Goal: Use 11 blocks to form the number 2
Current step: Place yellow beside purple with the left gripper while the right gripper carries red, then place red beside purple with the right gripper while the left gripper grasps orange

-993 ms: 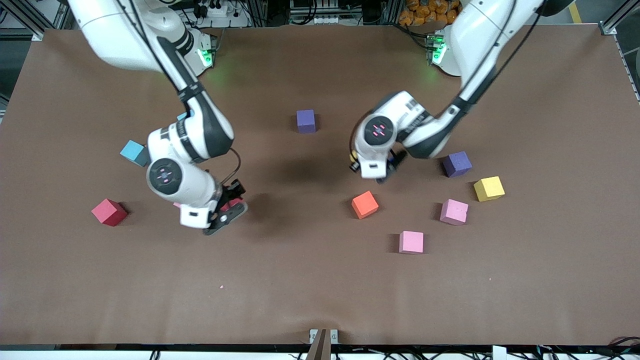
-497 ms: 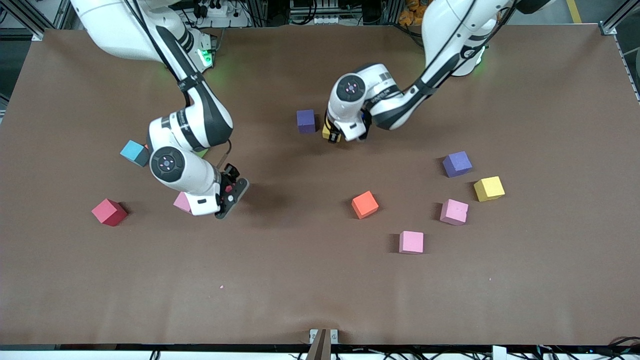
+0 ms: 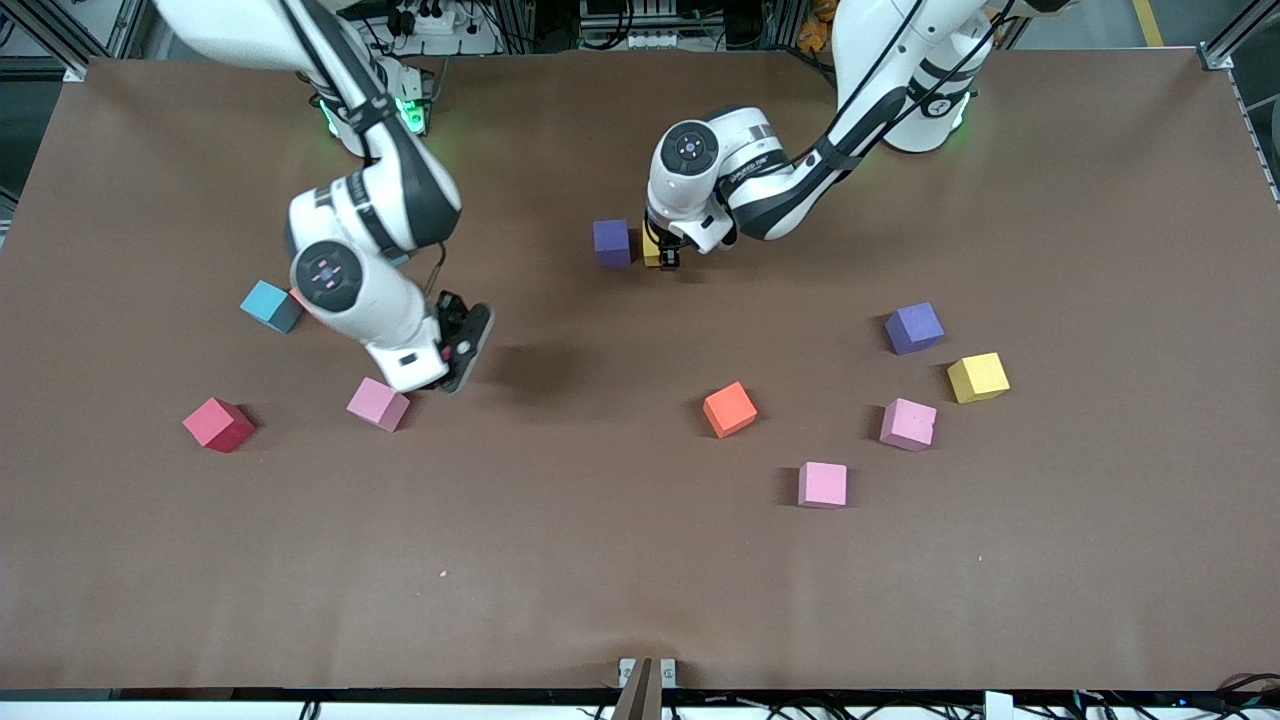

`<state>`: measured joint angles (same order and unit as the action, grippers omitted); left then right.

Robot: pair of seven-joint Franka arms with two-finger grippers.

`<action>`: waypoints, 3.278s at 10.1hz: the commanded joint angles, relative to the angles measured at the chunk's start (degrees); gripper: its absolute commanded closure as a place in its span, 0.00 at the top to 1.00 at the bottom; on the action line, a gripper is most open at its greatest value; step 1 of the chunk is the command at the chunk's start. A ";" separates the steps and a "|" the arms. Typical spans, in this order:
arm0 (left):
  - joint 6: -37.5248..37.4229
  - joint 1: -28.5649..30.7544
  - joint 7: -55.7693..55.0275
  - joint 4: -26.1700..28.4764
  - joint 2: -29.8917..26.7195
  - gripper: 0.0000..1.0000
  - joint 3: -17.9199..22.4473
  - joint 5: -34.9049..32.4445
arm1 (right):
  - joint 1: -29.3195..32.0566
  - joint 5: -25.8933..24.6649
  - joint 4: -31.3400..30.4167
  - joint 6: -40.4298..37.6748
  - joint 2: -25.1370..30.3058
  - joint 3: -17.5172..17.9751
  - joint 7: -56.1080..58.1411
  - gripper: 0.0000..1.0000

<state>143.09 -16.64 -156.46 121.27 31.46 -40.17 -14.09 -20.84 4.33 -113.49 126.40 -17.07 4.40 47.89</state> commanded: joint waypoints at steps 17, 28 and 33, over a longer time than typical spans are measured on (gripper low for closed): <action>3.96 -7.87 -5.08 -3.49 4.49 1.00 3.87 -11.04 | -2.71 0.23 -17.81 15.19 4.59 2.01 13.99 0.27; -10.03 6.09 33.52 -20.60 3.67 1.00 5.61 -11.40 | -3.50 0.41 -21.07 15.18 4.15 16.58 -4.97 0.27; -10.03 6.18 69.06 -28.71 9.23 1.00 12.83 -9.56 | -6.83 -0.03 -24.06 24.41 1.08 17.13 -6.31 0.27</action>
<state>134.43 -9.84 -93.32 94.82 40.10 -28.00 -23.73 -27.04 4.32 -136.93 149.12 -15.53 21.32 42.05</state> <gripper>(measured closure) 0.000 0.383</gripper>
